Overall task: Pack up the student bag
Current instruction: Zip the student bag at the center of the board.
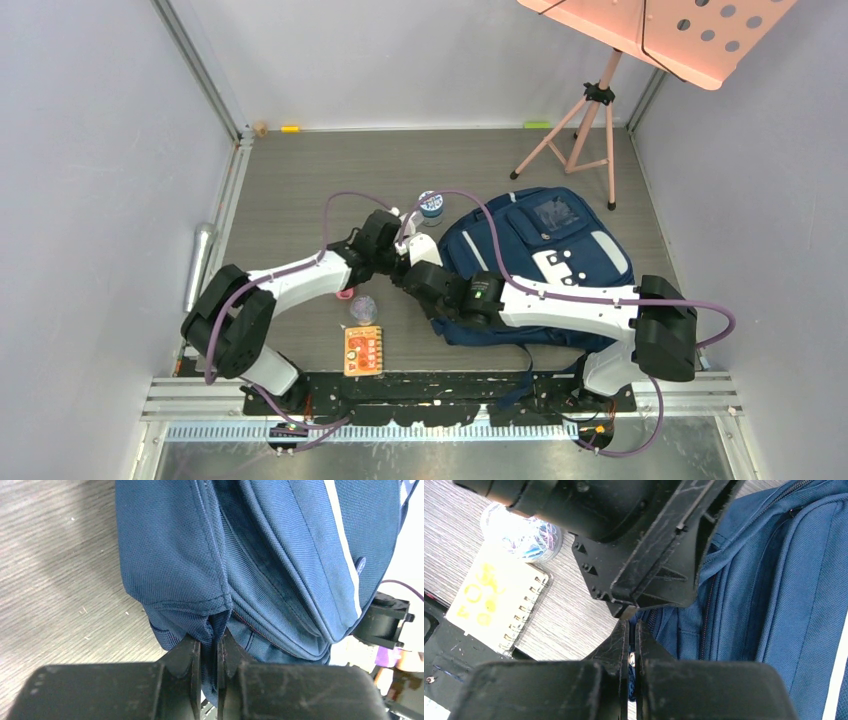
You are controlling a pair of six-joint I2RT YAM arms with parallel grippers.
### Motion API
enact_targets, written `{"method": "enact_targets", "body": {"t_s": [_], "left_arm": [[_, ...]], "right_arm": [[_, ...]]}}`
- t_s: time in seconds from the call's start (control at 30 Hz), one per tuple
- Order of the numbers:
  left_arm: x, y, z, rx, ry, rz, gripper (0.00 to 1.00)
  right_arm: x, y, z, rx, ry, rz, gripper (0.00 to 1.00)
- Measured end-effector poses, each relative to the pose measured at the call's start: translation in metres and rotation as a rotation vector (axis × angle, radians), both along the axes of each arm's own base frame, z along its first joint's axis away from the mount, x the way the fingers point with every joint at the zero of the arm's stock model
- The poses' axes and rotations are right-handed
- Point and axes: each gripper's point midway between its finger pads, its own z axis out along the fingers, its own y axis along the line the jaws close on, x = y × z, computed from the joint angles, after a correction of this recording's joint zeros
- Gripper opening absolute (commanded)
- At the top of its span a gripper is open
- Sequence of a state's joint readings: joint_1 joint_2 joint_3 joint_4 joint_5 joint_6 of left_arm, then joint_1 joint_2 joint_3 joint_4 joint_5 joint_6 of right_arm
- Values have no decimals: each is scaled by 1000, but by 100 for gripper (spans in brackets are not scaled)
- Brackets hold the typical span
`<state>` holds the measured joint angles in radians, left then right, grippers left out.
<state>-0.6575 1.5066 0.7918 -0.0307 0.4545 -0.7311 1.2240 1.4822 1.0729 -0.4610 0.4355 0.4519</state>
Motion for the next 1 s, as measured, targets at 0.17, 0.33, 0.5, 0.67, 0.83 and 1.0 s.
{"method": "enact_targets", "body": {"t_s": [0.17,0.33,0.5,0.67,0.83,1.0], "left_arm": [[13,3,5,70,-13,-39,0],[34,8,5,83,27,-59,0],[52,4,2,94,55,-108,0],[69,-5,1,107,48,-166,0],[82,-12,1,114,27,-204,0],[94,-15,0,120,24,-206,0]], "right_arm": [[5,4,3,18,-16,-1,0],[19,6,6,37,-55,-21,0],[26,2,4,30,-83,-37,0],[31,-4,1,3,-110,-51,0],[35,-11,0,-36,-132,-44,0],[33,-16,-3,-73,-128,-26,0]]}}
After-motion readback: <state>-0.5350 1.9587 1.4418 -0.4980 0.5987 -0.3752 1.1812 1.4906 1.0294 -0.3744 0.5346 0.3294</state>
